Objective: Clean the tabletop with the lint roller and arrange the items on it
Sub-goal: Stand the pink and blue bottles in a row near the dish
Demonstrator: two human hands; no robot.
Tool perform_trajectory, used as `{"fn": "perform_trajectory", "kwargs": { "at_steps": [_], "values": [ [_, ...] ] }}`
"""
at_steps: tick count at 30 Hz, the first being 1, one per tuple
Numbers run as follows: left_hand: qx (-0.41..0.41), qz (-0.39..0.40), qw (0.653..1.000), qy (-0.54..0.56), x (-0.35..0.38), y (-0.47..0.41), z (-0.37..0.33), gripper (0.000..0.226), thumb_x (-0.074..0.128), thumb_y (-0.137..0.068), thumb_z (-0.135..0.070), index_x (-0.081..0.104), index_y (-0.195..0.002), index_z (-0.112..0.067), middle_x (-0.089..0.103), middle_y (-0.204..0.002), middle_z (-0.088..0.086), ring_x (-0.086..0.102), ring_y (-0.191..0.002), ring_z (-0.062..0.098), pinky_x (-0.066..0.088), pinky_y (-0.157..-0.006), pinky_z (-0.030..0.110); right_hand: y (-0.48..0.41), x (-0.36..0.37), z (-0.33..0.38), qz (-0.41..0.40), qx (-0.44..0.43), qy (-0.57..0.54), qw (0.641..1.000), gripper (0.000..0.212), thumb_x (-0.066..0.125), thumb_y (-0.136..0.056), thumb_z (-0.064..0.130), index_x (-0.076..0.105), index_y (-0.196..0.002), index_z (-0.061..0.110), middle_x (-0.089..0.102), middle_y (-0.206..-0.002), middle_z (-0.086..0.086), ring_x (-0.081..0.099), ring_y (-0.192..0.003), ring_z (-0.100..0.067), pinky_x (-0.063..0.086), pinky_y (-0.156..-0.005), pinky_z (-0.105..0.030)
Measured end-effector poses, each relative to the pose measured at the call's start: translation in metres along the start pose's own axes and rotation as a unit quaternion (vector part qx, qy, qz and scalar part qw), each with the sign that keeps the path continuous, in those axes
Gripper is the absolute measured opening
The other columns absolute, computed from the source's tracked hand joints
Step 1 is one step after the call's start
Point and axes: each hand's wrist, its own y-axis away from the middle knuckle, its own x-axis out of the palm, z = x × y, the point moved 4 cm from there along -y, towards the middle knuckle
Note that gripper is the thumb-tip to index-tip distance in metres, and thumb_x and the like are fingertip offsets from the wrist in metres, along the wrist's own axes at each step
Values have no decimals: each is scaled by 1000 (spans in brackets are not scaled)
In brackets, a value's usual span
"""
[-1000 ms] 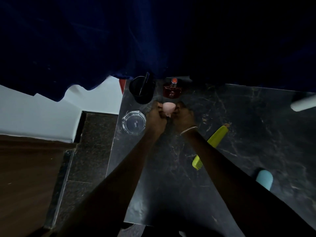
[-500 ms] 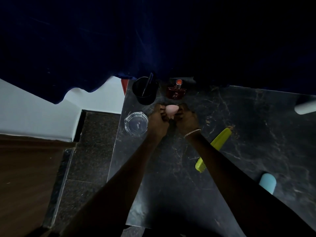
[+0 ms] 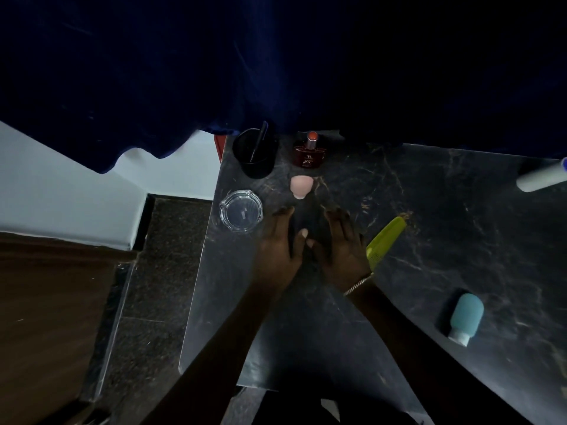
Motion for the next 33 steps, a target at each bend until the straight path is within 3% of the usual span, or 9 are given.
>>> {"fn": "perform_trajectory", "kwargs": {
  "at_steps": [3, 5, 11, 19, 25, 29, 33],
  "values": [
    [79, 10, 994, -80, 5, 28, -3, 62, 59, -103, -40, 44, -156, -11, 38, -165, 14, 27, -158, 29, 24, -130, 39, 35, -6, -15, 12, -1, 66, 998, 83, 35, -93, 72, 13, -159, 28, 14, -167, 0, 14, -155, -24, 31, -113, -48],
    [106, 29, 987, -117, 10, 43, -4, 67, 52, -104, -49, 36, -161, -17, 26, -172, 10, 13, -162, 29, 25, -128, 51, 57, -10, -27, 22, 5, 92, 995, 86, 34, -92, 74, 9, -160, 29, 8, -168, 2, 6, -156, -23, 32, -113, -52],
    [107, 86, 974, -179, 30, 75, -13, 72, 37, -105, -60, 18, -166, -26, 6, -176, 1, -5, -164, 24, 22, -128, 56, 99, -35, -55, 28, 23, 107, 994, 85, 36, -91, 73, 14, -159, 27, 14, -167, -1, 14, -155, -27, 24, -115, -49],
    [128, 103, 968, -192, 68, 108, -72, 69, 37, -106, -58, 23, -165, -26, 15, -175, 3, 4, -164, 25, 24, -128, 53, 135, -92, -95, 22, 68, 112, 991, 82, 36, -93, 68, 19, -158, 21, 23, -164, -8, 20, -153, -29, 32, -113, -53],
    [160, 131, 961, -185, 115, 133, -135, 68, 39, -106, -57, 26, -164, -24, 20, -174, 4, 12, -162, 27, 27, -127, 53, 174, -133, -151, -19, 133, 92, 987, 81, 52, -90, 64, 30, -155, 19, 31, -162, -9, 26, -151, -30, 34, -111, -51],
    [174, 159, 954, -184, 148, 149, -169, 69, 40, -106, -55, 26, -164, -20, 23, -173, 7, 15, -162, 28, 24, -127, 47, 195, -151, -192, -29, 159, -8, 987, 77, 63, -88, 52, 36, -150, 15, 41, -152, -14, 39, -140, -33, 41, -110, -48],
    [107, 206, 963, -136, 177, 155, -186, 67, 51, -103, -48, 37, -159, -14, 43, -160, 13, 41, -148, 31, 37, -121, 43, 205, -161, -220, -51, 219, -125, 966, 66, 76, -85, 28, 47, -141, 8, 51, -139, -19, 50, -127, -36, 47, -105, -50]
  ]
}}
